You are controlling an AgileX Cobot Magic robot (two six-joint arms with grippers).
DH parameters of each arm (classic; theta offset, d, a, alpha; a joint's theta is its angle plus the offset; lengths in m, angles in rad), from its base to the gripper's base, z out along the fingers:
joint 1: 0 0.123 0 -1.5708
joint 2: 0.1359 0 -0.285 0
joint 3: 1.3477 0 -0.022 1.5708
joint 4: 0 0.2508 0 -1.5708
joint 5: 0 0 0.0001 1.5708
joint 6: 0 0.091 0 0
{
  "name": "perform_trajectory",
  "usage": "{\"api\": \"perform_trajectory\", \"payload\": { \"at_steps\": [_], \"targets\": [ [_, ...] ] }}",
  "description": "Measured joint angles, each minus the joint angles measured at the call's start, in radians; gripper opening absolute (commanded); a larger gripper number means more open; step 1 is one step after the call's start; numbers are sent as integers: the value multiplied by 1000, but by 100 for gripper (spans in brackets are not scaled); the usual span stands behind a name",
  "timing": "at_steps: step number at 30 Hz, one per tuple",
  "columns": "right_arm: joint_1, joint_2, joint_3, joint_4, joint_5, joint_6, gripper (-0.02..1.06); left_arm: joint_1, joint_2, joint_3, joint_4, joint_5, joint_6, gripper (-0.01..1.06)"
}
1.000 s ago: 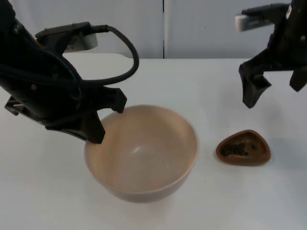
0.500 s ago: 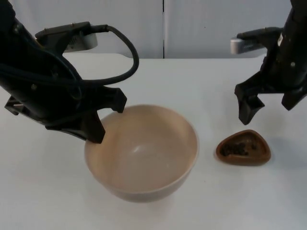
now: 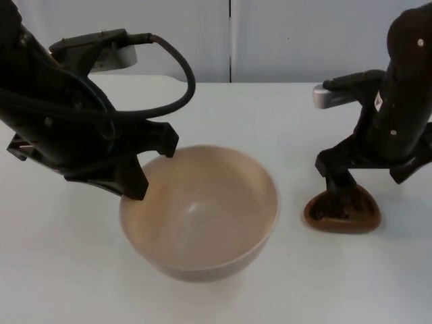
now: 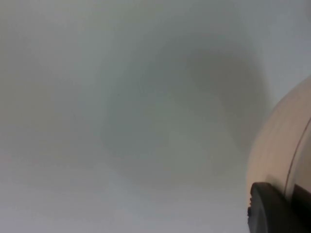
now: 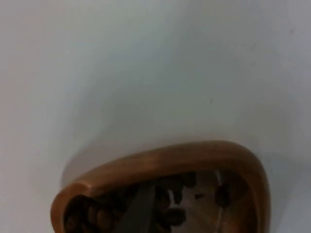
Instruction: Pick up the bowl with the left hand and pour the coffee beans from the cup into the bowl with the right hand.
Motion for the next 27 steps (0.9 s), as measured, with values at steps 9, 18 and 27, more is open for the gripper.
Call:
{"api": "perform_trajectory", "payload": {
  "at_steps": [9,18,27],
  "targets": [
    [-13,2,47,-3,-71,52,86,0,0,0,-2,-2,0,0],
    [-36,2,46,-6,-98,54,86,0,0,0,-5,-4,0,0],
    [-36,2,32,-20,-31,92,86,0,0,0,-16,-4,0,0]
  ]
}}
